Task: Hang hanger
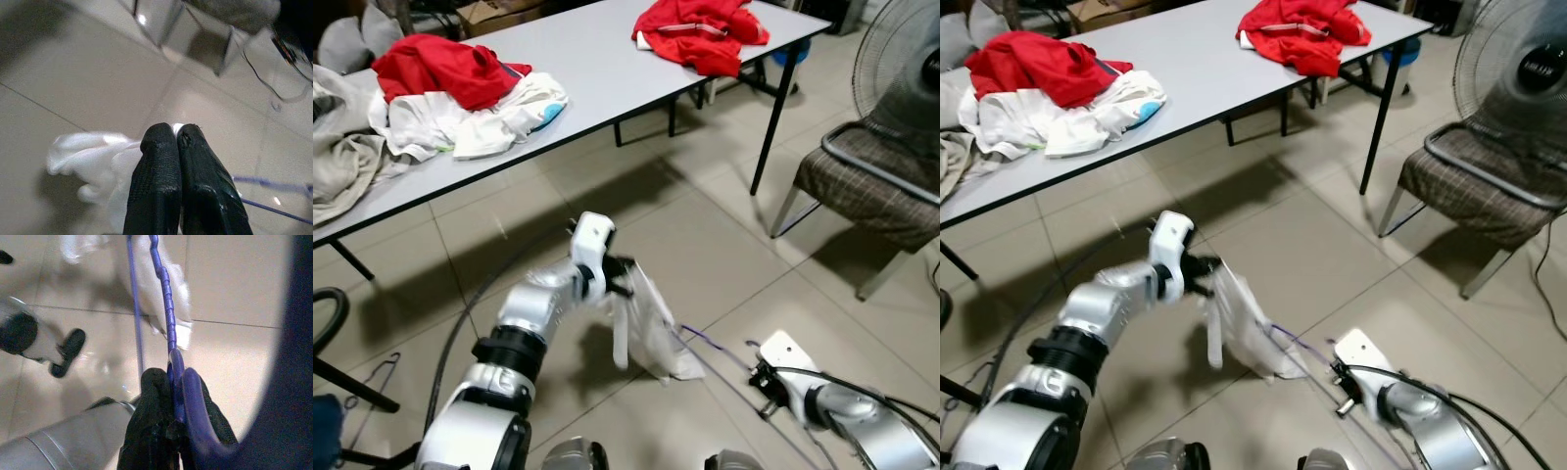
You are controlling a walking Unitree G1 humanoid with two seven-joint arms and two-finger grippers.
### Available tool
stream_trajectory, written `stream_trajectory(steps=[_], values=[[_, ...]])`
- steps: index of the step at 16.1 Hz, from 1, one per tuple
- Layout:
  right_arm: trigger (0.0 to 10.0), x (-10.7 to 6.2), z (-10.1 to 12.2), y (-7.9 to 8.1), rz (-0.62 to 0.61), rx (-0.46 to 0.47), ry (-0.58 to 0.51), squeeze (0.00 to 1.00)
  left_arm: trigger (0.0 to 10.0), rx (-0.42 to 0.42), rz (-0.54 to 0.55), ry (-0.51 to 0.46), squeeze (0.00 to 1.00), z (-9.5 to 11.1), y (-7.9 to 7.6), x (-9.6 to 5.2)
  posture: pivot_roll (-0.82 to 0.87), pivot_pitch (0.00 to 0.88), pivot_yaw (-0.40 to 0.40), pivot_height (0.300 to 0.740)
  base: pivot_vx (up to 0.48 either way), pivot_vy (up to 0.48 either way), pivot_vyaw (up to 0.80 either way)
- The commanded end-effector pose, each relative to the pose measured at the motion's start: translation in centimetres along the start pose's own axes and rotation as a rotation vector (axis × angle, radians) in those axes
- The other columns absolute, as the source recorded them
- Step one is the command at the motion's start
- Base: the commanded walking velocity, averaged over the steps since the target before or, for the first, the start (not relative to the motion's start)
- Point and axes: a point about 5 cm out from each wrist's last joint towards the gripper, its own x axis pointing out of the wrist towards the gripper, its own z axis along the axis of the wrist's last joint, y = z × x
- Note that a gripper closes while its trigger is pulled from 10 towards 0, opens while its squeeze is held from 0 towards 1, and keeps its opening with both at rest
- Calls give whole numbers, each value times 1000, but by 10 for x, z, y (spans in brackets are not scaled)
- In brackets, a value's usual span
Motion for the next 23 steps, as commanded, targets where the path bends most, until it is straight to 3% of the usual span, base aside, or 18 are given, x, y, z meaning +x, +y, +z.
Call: stream_trajectory(steps=[1,2,4,6,7,8,9,10,11,13,14,16,17,23], values=[[10000,-1,-24,1,-6,23,149,0,0,54,3,-93,0,26,3,-6,-154,0,111,740,0,0,0],[10000,0,-25,5,22,156,129,0,0,59,-14,-104,0,28,-1,-5,-151,0,108,740,0,0,0],[10000,0,-39,7,36,80,204,0,0,57,-28,-112,0,29,-3,-5,-150,0,106,740,0,0,0],[10000,-1,-38,4,7,91,178,0,0,63,-36,-115,0,28,-2,-6,-148,0,104,740,0,0,0],[10000,-2,-29,-9,-88,70,102,0,0,74,-23,-100,0,25,1,-7,-150,0,105,740,0,0,0],[10000,-6,1,-23,-219,19,-138,0,0,84,6,-79,0,19,7,-9,-151,0,106,740,0,0,0],[10000,-10,15,-27,-255,40,-246,0,0,95,23,-71,0,17,9,-9,-151,0,106,740,0,0,0],[10000,-23,43,-31,-270,166,-485,0,0,109,79,-52,0,12,17,-12,-155,0,107,740,0,0,0],[10000,-41,63,-26,-201,258,-684,0,0,89,133,-60,0,9,26,-16,-158,0,105,740,0,0,0],[10000,-26,43,-13,-162,82,-468,0,0,62,74,-131,0,18,20,-19,-158,0,105,740,0,0,0],[10000,-19,32,-11,-201,-41,-381,0,0,66,17,-169,0,24,13,-20,-158,0,104,740,0,0,0],[10000,-19,32,-9,-215,-22,-416,0,0,99,-89,-224,0,34,-3,-22,-160,0,106,740,0,0,0],[10000,-21,35,-13,-248,-67,-416,0,0,121,-128,-250,0,41,-11,-23,-160,0,106,740,0,0,0],[10000,-29,52,-20,-262,-128,-470,0,0,235,-238,-211,0,44,-34,-24,-166,0,107,740,0,0,0]])
